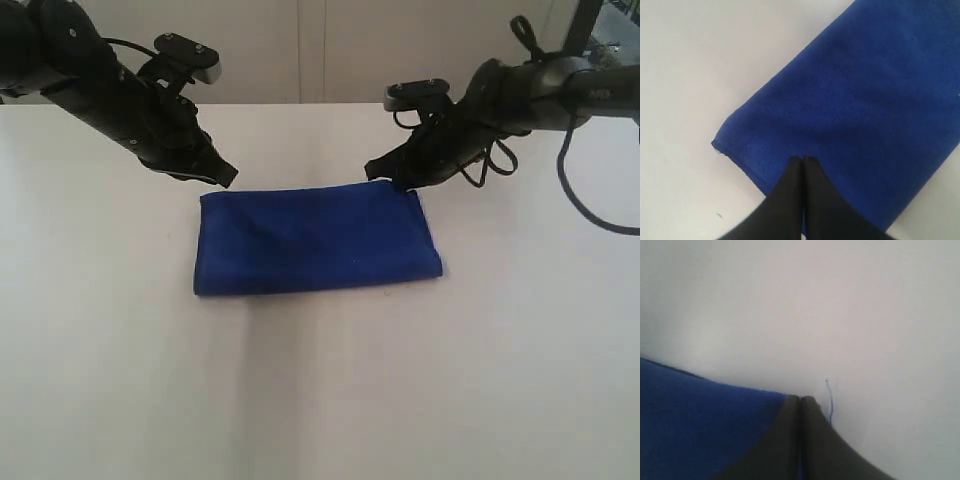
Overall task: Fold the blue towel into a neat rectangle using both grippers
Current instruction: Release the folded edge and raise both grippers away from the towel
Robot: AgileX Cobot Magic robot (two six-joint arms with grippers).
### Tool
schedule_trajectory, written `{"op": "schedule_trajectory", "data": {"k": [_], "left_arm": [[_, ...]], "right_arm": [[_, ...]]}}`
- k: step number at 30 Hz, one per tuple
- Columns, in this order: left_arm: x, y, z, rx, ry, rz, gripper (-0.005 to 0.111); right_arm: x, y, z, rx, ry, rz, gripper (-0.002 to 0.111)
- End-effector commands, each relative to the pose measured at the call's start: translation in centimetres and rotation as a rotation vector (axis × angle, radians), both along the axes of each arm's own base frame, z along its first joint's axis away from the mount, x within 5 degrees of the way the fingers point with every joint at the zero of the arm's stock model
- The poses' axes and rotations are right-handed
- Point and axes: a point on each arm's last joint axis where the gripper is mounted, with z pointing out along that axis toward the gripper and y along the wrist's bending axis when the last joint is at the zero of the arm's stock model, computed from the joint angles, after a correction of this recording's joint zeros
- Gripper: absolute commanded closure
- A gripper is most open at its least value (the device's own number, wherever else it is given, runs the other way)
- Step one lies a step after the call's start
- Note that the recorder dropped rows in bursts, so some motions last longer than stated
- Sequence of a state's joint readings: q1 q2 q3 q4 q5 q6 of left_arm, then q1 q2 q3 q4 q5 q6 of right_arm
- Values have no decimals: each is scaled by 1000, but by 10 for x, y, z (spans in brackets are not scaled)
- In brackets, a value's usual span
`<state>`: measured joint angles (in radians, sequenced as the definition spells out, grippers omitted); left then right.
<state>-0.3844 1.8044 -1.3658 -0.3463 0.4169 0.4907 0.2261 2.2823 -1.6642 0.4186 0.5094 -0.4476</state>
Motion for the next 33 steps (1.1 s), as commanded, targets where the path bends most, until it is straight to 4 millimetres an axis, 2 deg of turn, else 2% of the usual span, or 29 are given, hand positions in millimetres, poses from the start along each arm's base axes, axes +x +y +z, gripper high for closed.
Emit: {"op": "schedule_trajectory", "data": {"k": [1,5,11,15,20,24,26,28,33], "left_arm": [[-1,1,0,-9,25,5,107],[-1,1,0,-5,21,-2,107],[-1,1,0,-6,20,-1,107],[0,1,-1,-9,24,6,107],[5,5,-11,-28,72,72,107],[14,25,-26,-56,179,208,107],[16,36,-32,-55,234,245,107],[17,49,-35,-49,286,268,107],[17,78,-38,-54,391,344,107]], "right_arm": [[3,-10,-14,-79,9,0,108],[4,-23,-16,-137,33,-105,108],[5,-22,-14,-134,38,-105,108],[7,-21,8,-126,25,-102,108],[0,-22,49,-119,9,-96,108],[-12,-23,73,-123,49,-88,108],[-16,-25,78,-118,72,-105,108],[-20,-29,80,-114,123,-134,108],[-31,-39,69,-115,265,-183,108]]}}
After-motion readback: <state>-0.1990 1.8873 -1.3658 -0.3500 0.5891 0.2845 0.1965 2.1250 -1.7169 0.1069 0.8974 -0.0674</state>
